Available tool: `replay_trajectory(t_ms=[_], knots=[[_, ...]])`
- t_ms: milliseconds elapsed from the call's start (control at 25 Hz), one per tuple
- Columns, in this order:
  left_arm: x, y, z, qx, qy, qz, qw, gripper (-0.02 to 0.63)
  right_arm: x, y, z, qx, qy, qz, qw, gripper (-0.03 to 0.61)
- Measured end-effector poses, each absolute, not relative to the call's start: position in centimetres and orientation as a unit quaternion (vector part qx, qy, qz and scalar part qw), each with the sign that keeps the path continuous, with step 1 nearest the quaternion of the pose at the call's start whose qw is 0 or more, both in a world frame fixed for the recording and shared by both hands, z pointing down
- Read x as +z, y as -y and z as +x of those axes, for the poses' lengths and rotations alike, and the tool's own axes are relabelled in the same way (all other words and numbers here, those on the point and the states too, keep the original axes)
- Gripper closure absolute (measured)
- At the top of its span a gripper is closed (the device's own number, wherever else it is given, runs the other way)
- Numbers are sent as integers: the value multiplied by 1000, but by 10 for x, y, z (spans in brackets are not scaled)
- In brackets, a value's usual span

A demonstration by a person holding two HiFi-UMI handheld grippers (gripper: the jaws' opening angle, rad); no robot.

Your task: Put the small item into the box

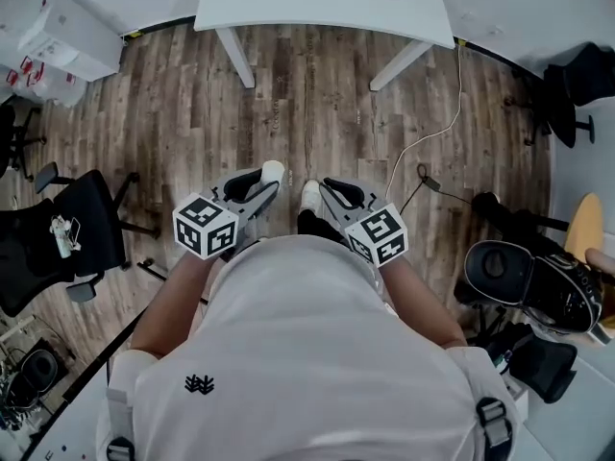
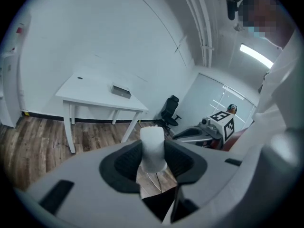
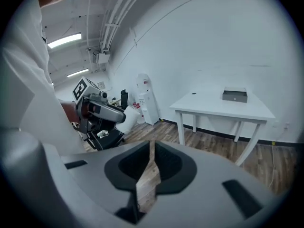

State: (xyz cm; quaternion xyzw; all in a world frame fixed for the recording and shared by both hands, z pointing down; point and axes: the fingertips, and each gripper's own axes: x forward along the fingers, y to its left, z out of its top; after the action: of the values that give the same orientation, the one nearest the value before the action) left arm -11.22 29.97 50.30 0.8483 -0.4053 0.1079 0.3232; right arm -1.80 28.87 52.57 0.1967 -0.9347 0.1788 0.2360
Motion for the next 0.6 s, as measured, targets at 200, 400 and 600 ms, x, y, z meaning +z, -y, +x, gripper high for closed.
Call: replay_trajectory(t_ms=[200, 400, 600], knots=[[500, -245, -98, 129, 414, 844, 315, 459, 533, -236, -3, 178, 935, 205, 228, 571], [498, -191, -77, 136, 413, 846, 309, 459, 548, -197, 19, 205, 930, 203, 228, 569], [504, -142, -78, 138, 398, 849, 318, 457, 558, -158, 20, 220, 923, 221, 225, 568]])
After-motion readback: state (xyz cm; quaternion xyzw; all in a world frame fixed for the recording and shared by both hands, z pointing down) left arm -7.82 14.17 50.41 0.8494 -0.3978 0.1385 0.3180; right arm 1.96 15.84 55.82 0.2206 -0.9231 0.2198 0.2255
